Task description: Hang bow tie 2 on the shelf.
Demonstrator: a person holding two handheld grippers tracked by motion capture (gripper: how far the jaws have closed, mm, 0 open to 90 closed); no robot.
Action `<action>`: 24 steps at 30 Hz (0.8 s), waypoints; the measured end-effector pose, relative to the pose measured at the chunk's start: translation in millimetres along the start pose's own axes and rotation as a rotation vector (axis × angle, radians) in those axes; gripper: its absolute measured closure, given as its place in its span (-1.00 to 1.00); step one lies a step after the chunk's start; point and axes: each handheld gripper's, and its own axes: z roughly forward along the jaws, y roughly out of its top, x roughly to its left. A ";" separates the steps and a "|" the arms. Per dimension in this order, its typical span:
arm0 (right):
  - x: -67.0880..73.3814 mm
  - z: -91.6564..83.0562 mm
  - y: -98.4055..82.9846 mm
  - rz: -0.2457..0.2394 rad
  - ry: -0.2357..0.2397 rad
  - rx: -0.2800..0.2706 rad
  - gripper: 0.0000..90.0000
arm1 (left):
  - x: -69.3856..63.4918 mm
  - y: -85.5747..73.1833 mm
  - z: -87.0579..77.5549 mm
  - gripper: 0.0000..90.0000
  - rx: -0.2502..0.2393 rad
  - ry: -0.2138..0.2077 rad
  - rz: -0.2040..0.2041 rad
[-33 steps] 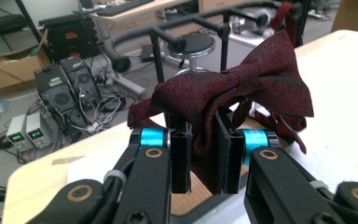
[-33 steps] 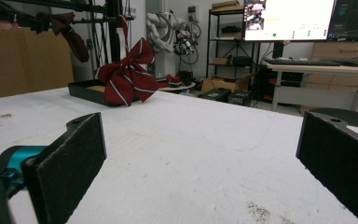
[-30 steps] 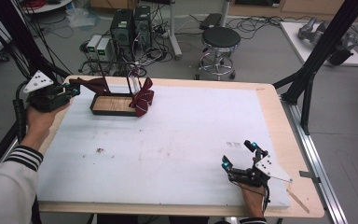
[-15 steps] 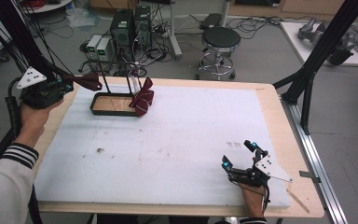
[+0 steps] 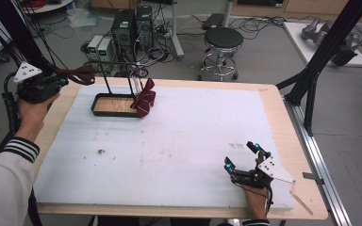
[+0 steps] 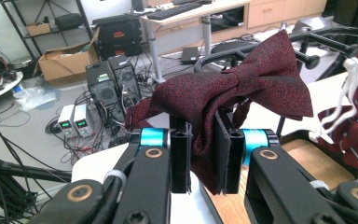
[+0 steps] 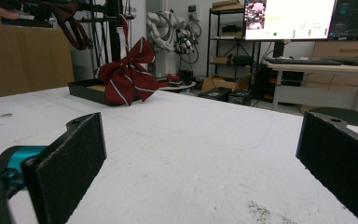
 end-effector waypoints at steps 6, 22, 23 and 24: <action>0.1 -0.1 0.0 -0.002 0.000 -0.002 -0.99 | -3.3 6.3 10.4 0.74 -0.010 0.001 -0.010; -0.1 -0.3 -0.1 -0.005 -0.003 -0.004 -0.99 | 2.6 5.2 26.6 0.74 -0.017 0.114 -0.094; -0.1 -0.3 -0.1 -0.006 -0.003 -0.005 -0.99 | 2.8 4.8 26.5 0.74 -0.016 0.120 -0.096; -0.1 -0.3 -0.1 -0.006 -0.003 -0.005 -0.99 | 3.4 3.7 26.0 0.74 -0.014 0.136 -0.102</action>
